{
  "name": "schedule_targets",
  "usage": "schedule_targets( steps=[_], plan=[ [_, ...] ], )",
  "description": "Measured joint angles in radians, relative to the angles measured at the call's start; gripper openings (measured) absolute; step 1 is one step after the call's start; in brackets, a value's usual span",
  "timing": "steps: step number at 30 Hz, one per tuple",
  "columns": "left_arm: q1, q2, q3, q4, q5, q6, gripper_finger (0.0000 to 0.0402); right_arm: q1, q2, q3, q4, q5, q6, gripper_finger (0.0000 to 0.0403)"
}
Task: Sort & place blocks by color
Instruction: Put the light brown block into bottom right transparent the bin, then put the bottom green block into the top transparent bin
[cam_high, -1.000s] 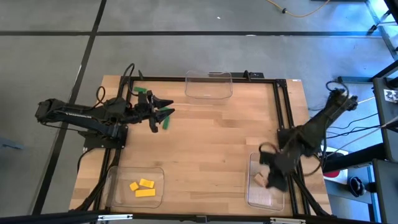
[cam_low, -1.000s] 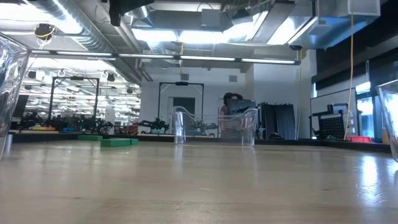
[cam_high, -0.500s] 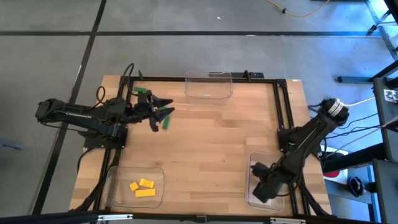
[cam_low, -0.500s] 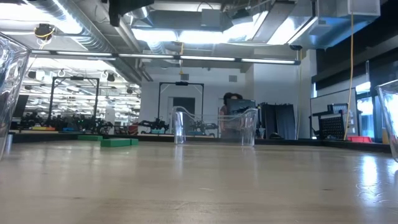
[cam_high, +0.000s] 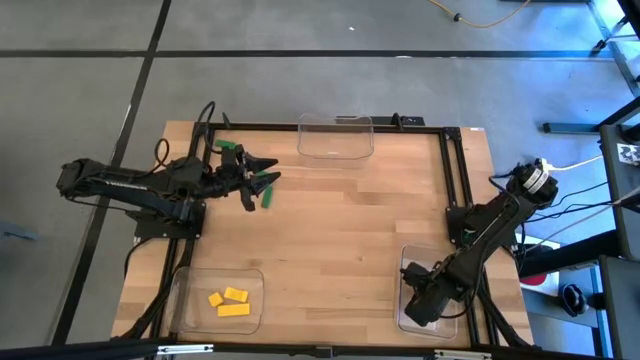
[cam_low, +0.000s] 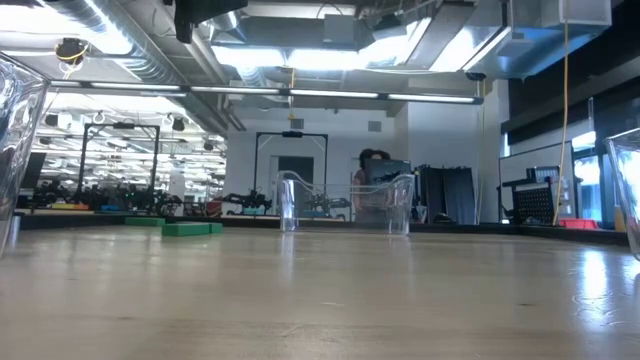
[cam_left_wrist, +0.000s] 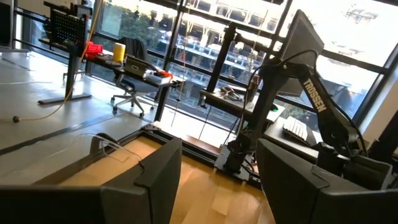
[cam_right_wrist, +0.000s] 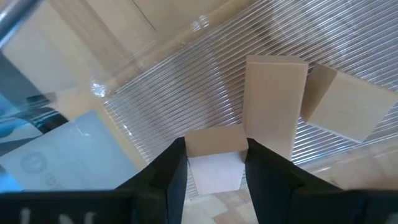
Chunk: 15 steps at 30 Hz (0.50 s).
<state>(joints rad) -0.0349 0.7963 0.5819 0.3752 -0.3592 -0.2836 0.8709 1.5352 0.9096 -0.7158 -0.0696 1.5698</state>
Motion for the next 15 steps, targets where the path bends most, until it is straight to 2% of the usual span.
schedule_targets(
  steps=[5,10,13,15],
  plan=[
    [0.000,0.000,0.000,0.000,0.000,-0.001,0.0198,-0.005,0.000,0.000,0.000,-0.012,-0.003,0.0154],
    [0.000,0.000,0.000,0.000,0.000,-0.001,0.0198,-0.005,-0.003,0.000,0.000,-0.056,-0.018,0.0231],
    [0.000,0.000,0.000,0.000,0.001,-0.001,0.0198,-0.005,-0.022,0.006,-0.002,-0.100,-0.091,0.0271],
    [0.000,0.000,0.000,0.000,0.000,-0.001,0.0198,-0.005,-0.054,0.018,-0.014,-0.140,-0.152,0.0284]
  ],
)
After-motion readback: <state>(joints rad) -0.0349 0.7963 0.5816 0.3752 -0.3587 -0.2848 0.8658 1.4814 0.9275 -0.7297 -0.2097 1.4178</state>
